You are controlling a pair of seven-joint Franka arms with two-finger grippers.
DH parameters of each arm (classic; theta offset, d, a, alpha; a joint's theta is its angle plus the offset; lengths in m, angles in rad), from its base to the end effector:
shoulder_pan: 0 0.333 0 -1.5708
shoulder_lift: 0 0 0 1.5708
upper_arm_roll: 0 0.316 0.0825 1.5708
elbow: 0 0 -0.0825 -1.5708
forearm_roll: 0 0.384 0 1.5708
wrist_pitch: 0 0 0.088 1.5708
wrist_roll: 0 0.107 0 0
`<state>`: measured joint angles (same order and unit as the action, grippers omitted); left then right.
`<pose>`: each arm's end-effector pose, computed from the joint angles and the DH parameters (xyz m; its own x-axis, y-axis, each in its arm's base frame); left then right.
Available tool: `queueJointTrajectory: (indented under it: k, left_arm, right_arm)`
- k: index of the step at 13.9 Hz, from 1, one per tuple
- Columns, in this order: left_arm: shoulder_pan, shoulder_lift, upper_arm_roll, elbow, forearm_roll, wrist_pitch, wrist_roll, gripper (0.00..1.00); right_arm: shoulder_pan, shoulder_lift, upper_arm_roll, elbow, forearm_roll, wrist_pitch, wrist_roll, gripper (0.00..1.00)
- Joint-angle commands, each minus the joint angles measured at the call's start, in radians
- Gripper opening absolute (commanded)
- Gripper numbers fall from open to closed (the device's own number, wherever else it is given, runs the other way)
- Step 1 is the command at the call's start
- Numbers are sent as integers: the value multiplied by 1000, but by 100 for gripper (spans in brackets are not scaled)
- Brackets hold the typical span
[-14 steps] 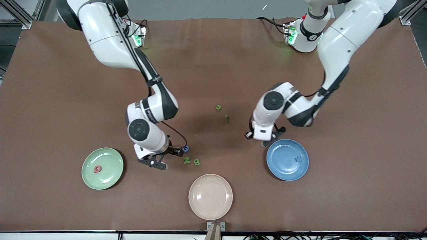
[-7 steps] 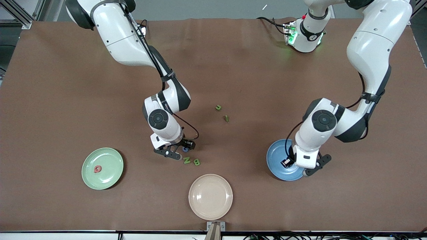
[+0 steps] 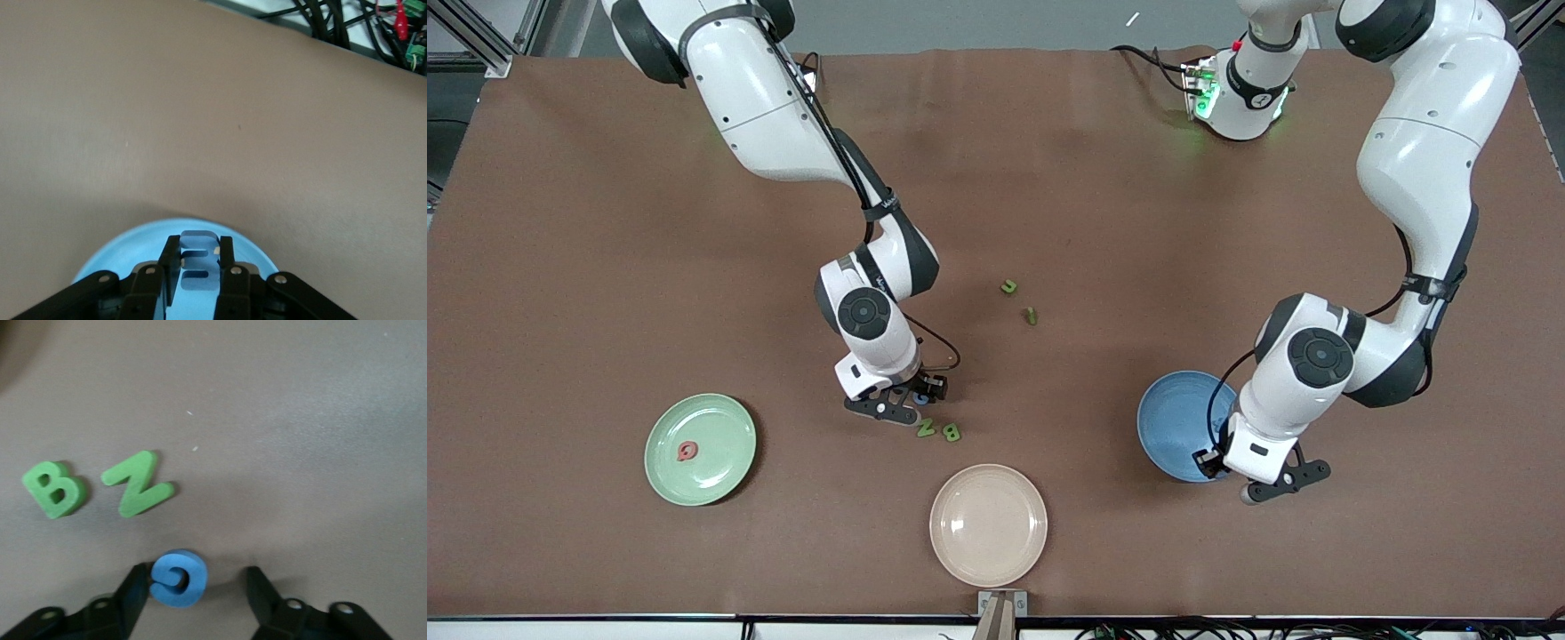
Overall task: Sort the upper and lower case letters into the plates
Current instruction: 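Carry the blue m toward the blue plate while the right gripper grasps g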
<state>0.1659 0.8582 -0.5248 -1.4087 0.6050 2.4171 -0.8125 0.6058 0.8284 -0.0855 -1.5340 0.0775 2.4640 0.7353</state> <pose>0.7321 -0.1723 0.2608 0.9275 0.2623 0.2663 0.2401 -0.9641 0.1136 0.6163 0.3643 0.1747 0.9668 -0.2414 0.0836 -0.2365 -0.9695 -0.0644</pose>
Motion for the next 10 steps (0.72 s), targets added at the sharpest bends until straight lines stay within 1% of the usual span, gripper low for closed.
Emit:
queueJointTrajectory:
  k: [1, 3, 4, 6, 9, 10]
  left_arm:
    - [-19, 45, 17, 36, 9, 109, 84, 0]
    - [-19, 65, 20, 36, 9, 180, 102, 0]
    - [-20, 64, 35, 36, 9, 184, 108, 0]
    - [-26, 64, 38, 39, 9, 188, 118, 0]
    - [-54, 74, 63, 40, 9, 276, 130, 0]
    - [-55, 76, 65, 40, 9, 293, 144, 0]
  right_arm:
    - [15, 8, -10, -3, -8, 9, 13, 49]
    - [15, 8, -10, -3, -7, 9, 15, 42]
    - [15, 8, -10, -3, -7, 9, 15, 38]
    - [15, 8, -10, -1, -7, 10, 30, 32]
    - [0, 0, -10, 6, -5, 1, 29, 14]
    - [-4, -8, -17, 17, -5, -13, 24, 10]
